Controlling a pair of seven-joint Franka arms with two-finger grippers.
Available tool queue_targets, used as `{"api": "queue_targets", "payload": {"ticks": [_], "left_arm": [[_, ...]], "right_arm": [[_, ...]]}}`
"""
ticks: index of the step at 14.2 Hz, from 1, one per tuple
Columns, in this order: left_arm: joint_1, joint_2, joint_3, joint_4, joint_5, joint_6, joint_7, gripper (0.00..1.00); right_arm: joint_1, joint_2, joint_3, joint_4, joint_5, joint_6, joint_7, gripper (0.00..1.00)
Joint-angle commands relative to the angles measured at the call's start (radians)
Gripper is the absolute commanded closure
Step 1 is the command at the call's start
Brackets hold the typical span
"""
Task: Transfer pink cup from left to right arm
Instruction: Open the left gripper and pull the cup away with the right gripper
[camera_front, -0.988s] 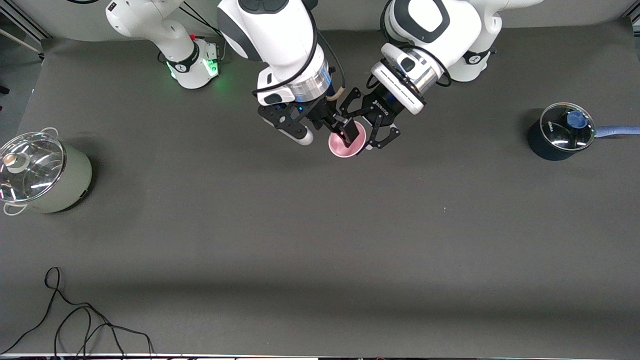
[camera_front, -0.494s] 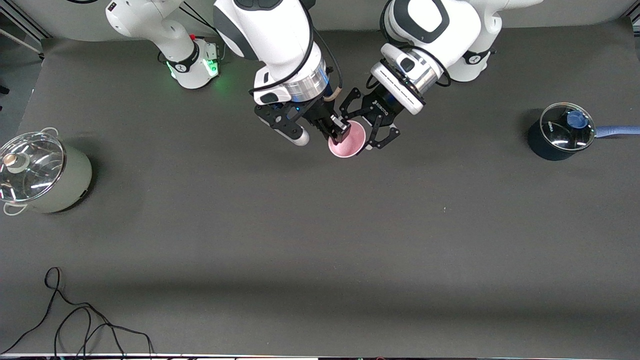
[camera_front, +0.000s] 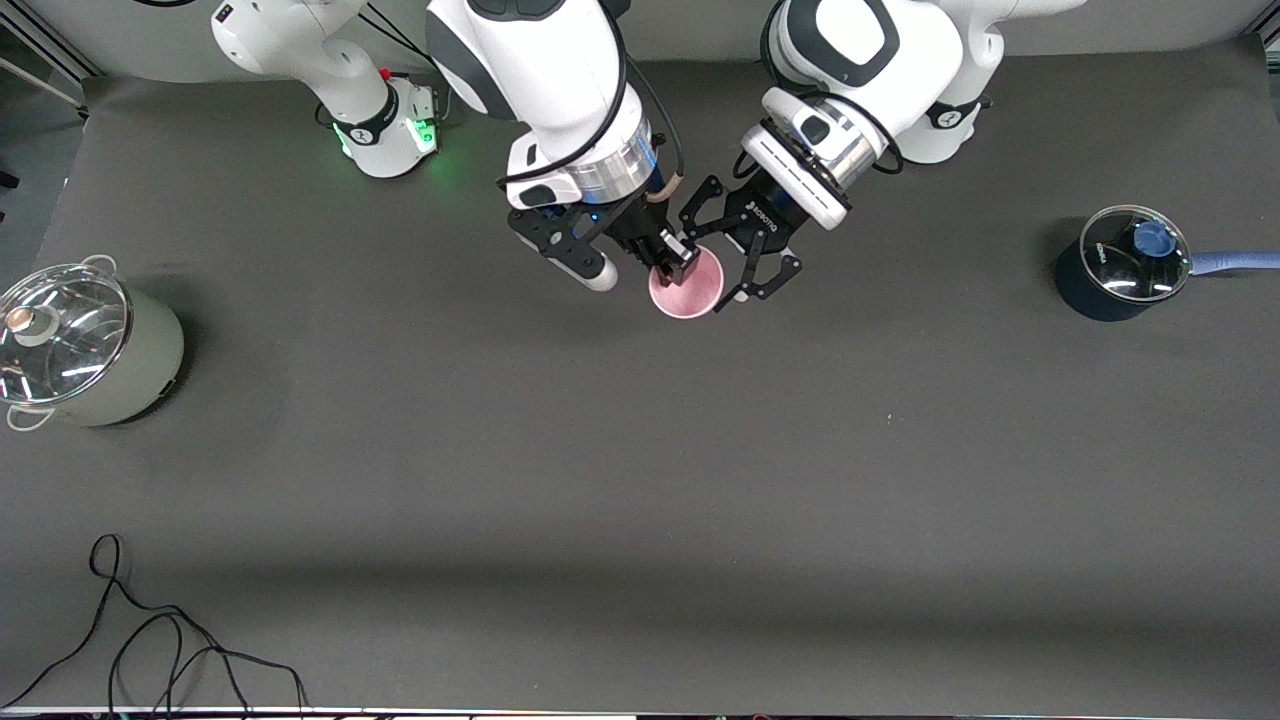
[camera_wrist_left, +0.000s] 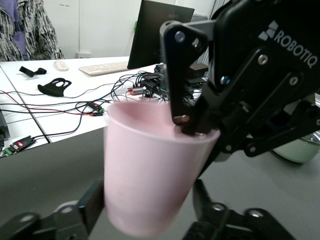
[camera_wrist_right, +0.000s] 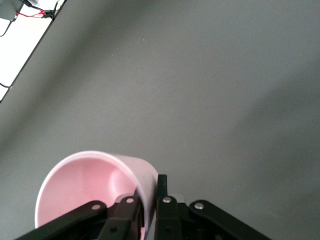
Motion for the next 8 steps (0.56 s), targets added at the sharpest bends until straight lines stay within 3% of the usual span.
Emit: {"api": "queue_targets", "payload": {"ticks": [1, 4, 8], "left_arm": [[-0.013, 0.012, 0.002, 0.025, -0.009, 0.025, -0.006, 0.01], [-0.013, 0.020, 0.003, 0.028, -0.009, 0.025, -0.008, 0.01], [-0.001, 0.025, 0.006, 0.025, -0.007, 0.025, -0.008, 0.01]], "right_arm": [[-0.006, -0.001, -0.008, 0.021, -0.011, -0.005, -0.013, 1.00], [-0.022, -0.032, -0.011, 0.007, -0.004, -0.022, -0.111, 1.00], [-0.133, -0.085, -0.013, 0.004, -0.004, -0.232, -0.446, 1.00]]}}
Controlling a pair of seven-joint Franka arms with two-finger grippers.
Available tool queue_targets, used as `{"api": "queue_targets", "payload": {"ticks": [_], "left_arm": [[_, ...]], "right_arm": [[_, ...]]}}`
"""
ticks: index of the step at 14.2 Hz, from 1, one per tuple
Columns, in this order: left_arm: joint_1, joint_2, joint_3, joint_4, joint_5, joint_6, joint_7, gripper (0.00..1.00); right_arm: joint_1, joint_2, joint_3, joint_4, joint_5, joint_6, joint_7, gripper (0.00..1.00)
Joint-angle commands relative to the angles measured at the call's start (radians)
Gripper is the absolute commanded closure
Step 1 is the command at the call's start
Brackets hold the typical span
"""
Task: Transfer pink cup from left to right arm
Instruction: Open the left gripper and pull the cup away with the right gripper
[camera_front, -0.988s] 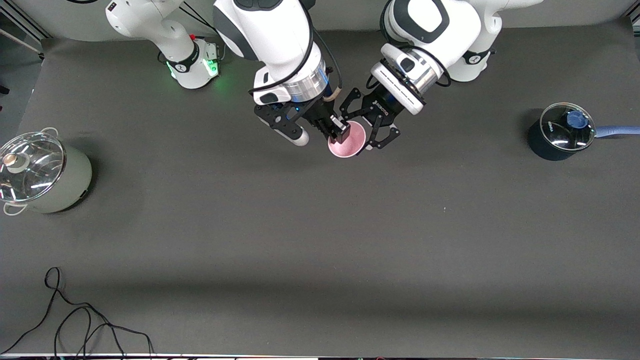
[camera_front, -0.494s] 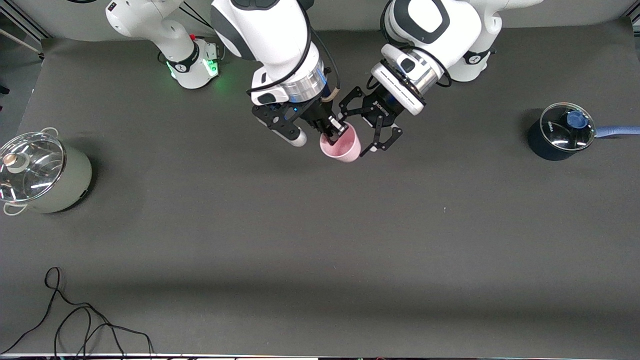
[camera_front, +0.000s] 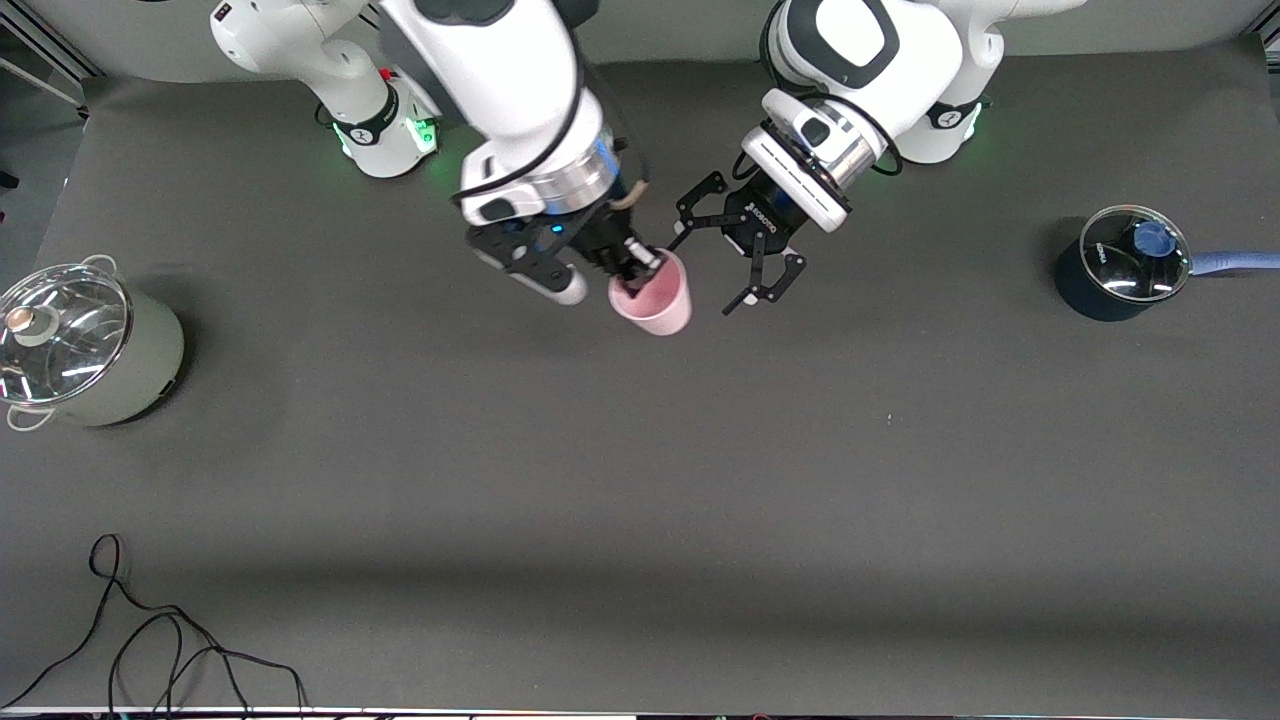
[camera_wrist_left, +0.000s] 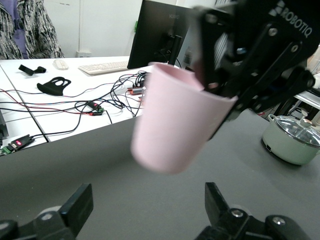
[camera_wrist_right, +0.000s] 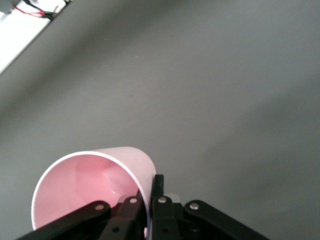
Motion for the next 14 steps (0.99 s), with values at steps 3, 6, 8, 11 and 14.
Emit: {"api": "queue_targets", "payload": {"ticks": [3, 6, 8, 11, 14], "left_arm": [[0.046, 0.016, 0.017, 0.010, 0.004, 0.007, 0.001, 0.01], [0.153, 0.016, 0.021, 0.000, 0.039, -0.102, 0.000, 0.01], [0.210, 0.016, 0.021, -0.014, 0.041, -0.183, 0.000, 0.01], [0.299, 0.018, 0.024, -0.028, 0.081, -0.313, -0.002, 0.01], [0.417, 0.018, 0.026, -0.057, 0.130, -0.504, -0.003, 0.01]], "right_arm": [[-0.160, -0.073, -0.007, -0.011, -0.002, -0.227, -0.424, 1.00], [-0.269, -0.114, -0.016, -0.093, -0.002, -0.261, -0.681, 1.00], [-0.299, -0.131, -0.072, -0.156, -0.004, -0.260, -0.867, 1.00], [-0.299, -0.131, -0.203, -0.230, -0.001, -0.246, -1.084, 1.00], [-0.296, -0.160, -0.307, -0.391, -0.001, -0.147, -1.249, 1.00]]}}
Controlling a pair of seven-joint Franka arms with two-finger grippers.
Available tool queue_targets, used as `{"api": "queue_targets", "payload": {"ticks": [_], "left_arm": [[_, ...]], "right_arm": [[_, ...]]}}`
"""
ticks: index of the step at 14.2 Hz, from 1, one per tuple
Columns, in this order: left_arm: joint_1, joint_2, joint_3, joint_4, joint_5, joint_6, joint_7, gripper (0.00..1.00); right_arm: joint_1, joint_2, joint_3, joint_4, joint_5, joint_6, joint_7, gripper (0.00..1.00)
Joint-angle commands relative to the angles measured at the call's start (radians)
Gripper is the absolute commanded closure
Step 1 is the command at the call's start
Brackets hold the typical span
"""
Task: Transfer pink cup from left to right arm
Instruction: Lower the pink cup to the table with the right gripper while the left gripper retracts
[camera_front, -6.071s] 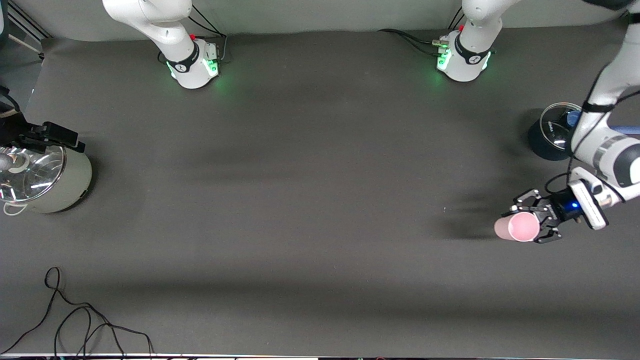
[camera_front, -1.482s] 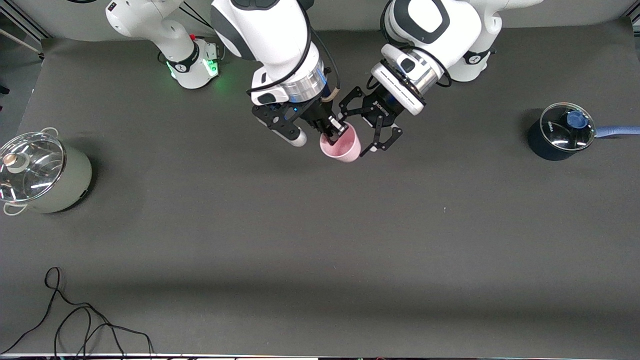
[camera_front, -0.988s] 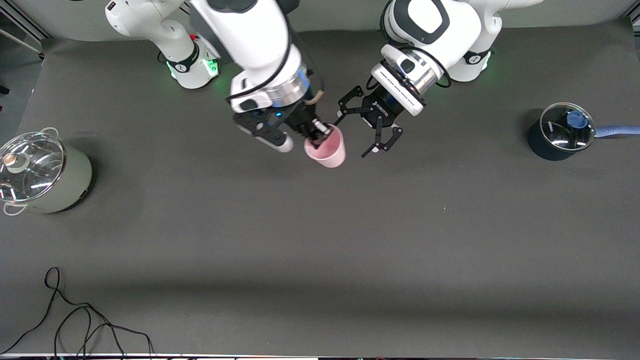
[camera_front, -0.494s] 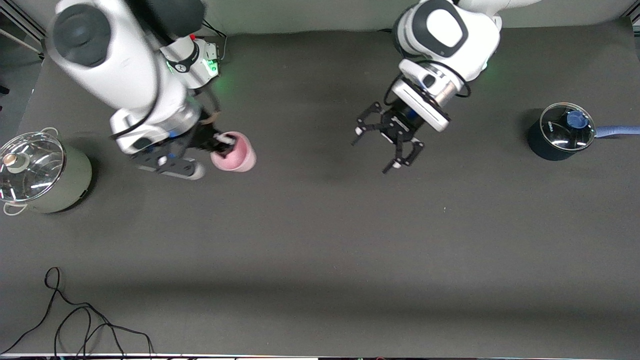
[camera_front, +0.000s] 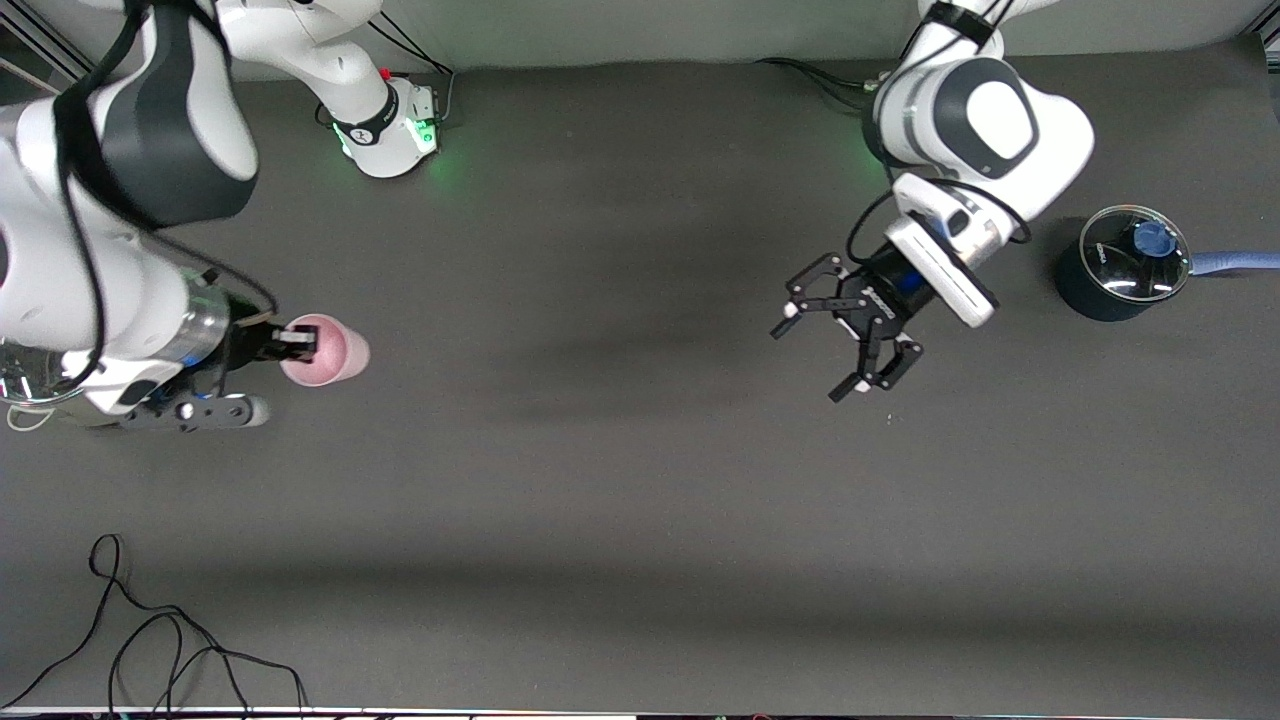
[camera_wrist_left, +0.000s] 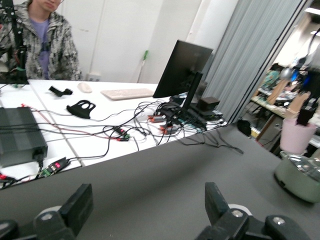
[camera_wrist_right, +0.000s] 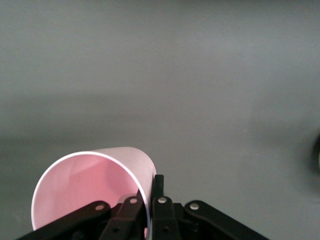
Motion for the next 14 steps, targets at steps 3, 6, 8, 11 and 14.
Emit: {"api": "queue_targets", "payload": {"ticks": [3, 6, 8, 11, 14], "left_arm": [[0.201, 0.006, -0.003, -0.042, 0.160, -0.312, -0.015, 0.01], [0.355, 0.017, -0.003, -0.024, 0.437, -0.537, -0.205, 0.01], [0.442, 0.018, -0.003, 0.006, 0.576, -0.676, -0.307, 0.01], [0.567, 0.017, 0.000, 0.068, 0.788, -0.864, -0.463, 0.01], [0.644, 0.017, 0.000, 0.243, 1.124, -1.077, -0.806, 0.01]], "right_arm": [[0.016, -0.150, -0.101, -0.396, 0.000, 0.288, -0.190, 1.00], [0.016, -0.170, -0.144, -0.595, 0.001, 0.498, -0.277, 1.00], [0.016, -0.181, -0.155, -0.721, 0.001, 0.650, -0.304, 1.00], [0.022, -0.169, -0.155, -0.853, 0.003, 0.869, -0.305, 1.00], [0.024, -0.112, -0.155, -0.877, 0.049, 0.954, -0.307, 1.00]]}}
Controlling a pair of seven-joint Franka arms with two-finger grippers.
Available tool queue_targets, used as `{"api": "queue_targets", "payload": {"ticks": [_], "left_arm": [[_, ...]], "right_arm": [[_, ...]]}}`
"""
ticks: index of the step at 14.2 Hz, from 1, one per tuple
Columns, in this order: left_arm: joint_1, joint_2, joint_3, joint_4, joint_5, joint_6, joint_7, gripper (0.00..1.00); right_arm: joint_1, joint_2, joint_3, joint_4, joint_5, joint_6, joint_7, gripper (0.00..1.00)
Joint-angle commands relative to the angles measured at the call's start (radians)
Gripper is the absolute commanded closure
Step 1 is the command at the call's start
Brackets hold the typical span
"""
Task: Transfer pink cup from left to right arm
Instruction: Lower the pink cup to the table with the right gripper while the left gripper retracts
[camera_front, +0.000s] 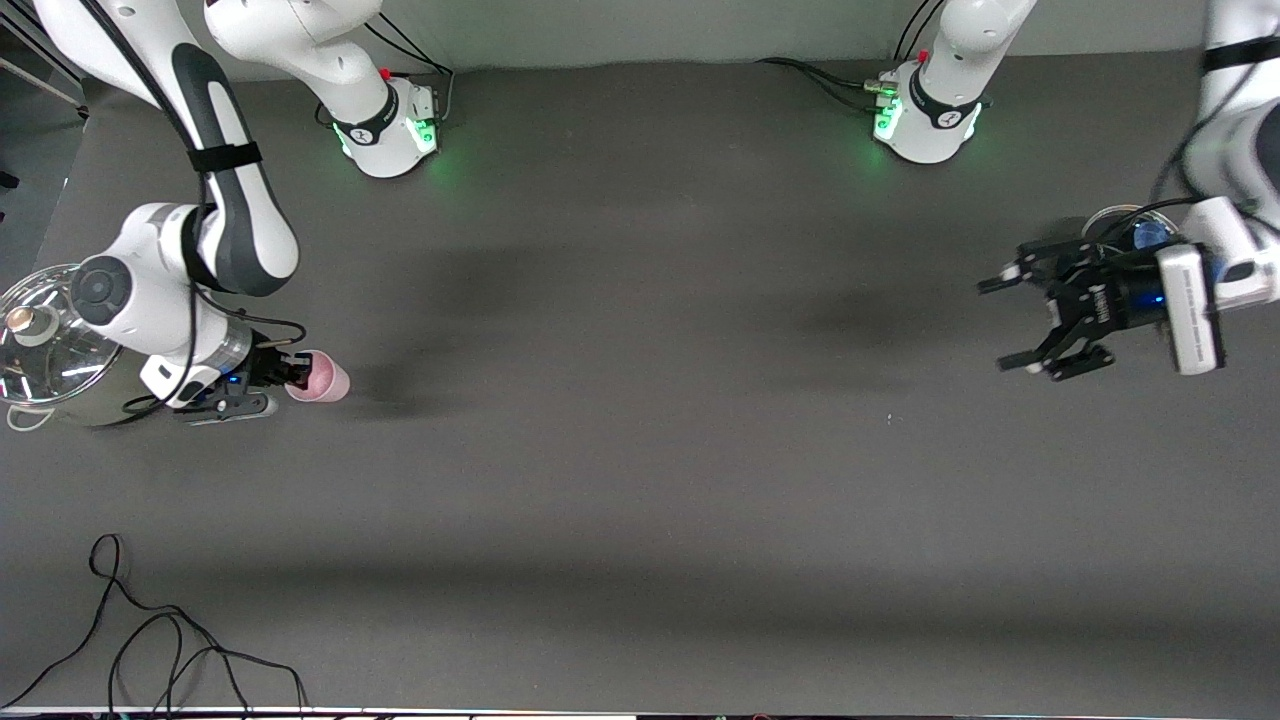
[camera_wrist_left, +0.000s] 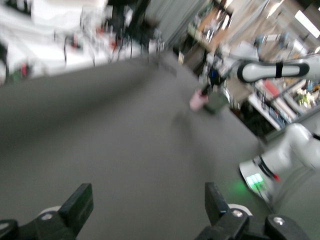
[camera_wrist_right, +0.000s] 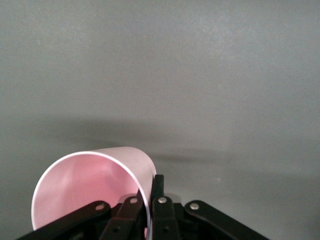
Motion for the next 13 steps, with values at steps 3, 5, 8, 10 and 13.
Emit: {"api": "queue_targets", "payload": {"ticks": [3, 5, 8, 10, 13], "left_arm": [[0.069, -0.022, -0.011, 0.262, 0.337, -0.251, -0.473, 0.00], [0.063, -0.048, -0.014, 0.337, 0.449, -0.299, -0.646, 0.00], [0.055, -0.115, -0.026, 0.371, 0.572, -0.360, -0.779, 0.00], [0.057, -0.175, -0.021, 0.369, 0.646, -0.374, -0.785, 0.00], [0.055, -0.180, -0.023, 0.373, 0.739, -0.368, -0.797, 0.00]], "right_arm": [[0.012, 0.052, -0.006, -0.065, 0.041, 0.161, -0.041, 1.00], [0.012, 0.089, -0.001, -0.092, 0.041, 0.242, -0.041, 1.00], [0.014, 0.094, 0.004, -0.096, 0.051, 0.250, -0.040, 0.88], [0.014, 0.071, 0.007, -0.094, 0.054, 0.221, -0.040, 0.26], [0.011, -0.013, 0.004, -0.090, 0.055, 0.113, -0.038, 0.00]]}}
